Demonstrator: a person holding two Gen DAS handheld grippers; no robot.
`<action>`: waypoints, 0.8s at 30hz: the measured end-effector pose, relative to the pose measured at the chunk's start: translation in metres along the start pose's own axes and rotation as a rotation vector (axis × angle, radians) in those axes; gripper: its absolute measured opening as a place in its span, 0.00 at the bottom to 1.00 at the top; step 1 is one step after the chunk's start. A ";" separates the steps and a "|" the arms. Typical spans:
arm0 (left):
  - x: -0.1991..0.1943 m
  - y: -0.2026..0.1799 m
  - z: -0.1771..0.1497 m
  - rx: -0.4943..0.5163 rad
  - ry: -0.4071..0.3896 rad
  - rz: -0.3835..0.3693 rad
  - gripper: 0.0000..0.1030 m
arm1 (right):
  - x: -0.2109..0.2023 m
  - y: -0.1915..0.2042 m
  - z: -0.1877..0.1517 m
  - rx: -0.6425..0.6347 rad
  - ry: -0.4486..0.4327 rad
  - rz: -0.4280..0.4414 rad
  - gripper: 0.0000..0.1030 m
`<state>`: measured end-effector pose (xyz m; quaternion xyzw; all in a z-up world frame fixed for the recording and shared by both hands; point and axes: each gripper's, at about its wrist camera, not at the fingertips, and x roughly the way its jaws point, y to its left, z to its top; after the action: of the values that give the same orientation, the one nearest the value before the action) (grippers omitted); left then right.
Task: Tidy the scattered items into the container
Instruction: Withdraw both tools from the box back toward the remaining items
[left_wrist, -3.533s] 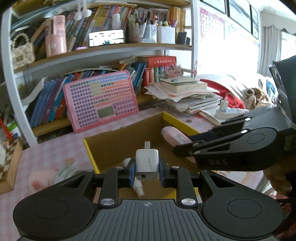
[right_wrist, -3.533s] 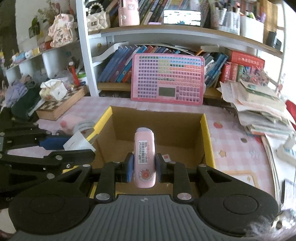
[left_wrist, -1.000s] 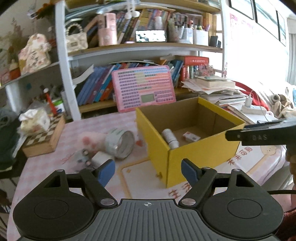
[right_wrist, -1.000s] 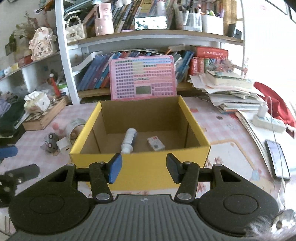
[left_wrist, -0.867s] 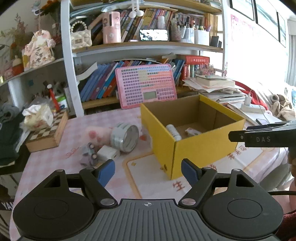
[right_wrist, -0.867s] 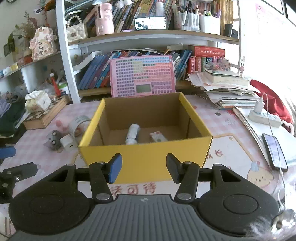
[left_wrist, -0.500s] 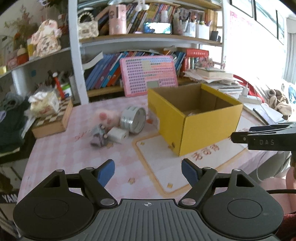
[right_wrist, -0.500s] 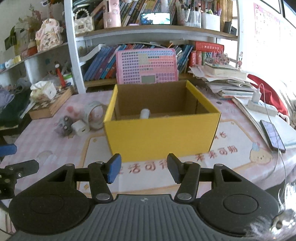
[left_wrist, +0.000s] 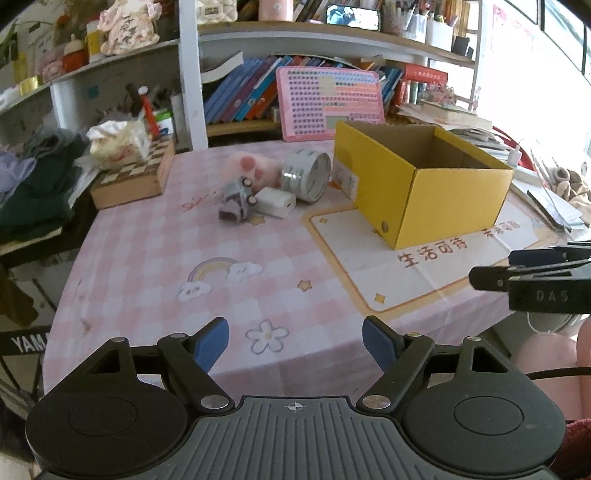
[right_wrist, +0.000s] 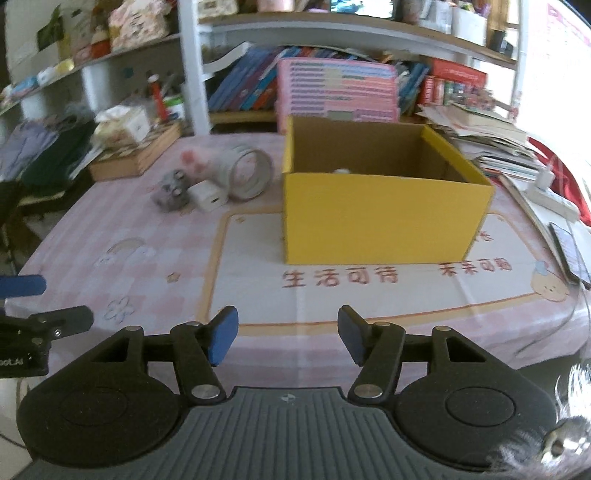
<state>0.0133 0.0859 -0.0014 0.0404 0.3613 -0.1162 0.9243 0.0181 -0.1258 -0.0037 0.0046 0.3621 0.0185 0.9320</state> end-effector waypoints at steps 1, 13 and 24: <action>0.000 0.002 -0.001 -0.003 0.003 0.001 0.79 | 0.002 0.004 0.000 -0.012 0.007 0.009 0.57; -0.007 0.028 -0.004 -0.029 -0.002 0.045 0.80 | 0.015 0.048 0.008 -0.112 0.030 0.096 0.63; -0.005 0.043 0.003 -0.038 -0.021 0.078 0.80 | 0.027 0.074 0.024 -0.195 0.008 0.157 0.67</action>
<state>0.0219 0.1278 0.0039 0.0355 0.3519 -0.0734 0.9325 0.0518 -0.0503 -0.0029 -0.0577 0.3608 0.1268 0.9222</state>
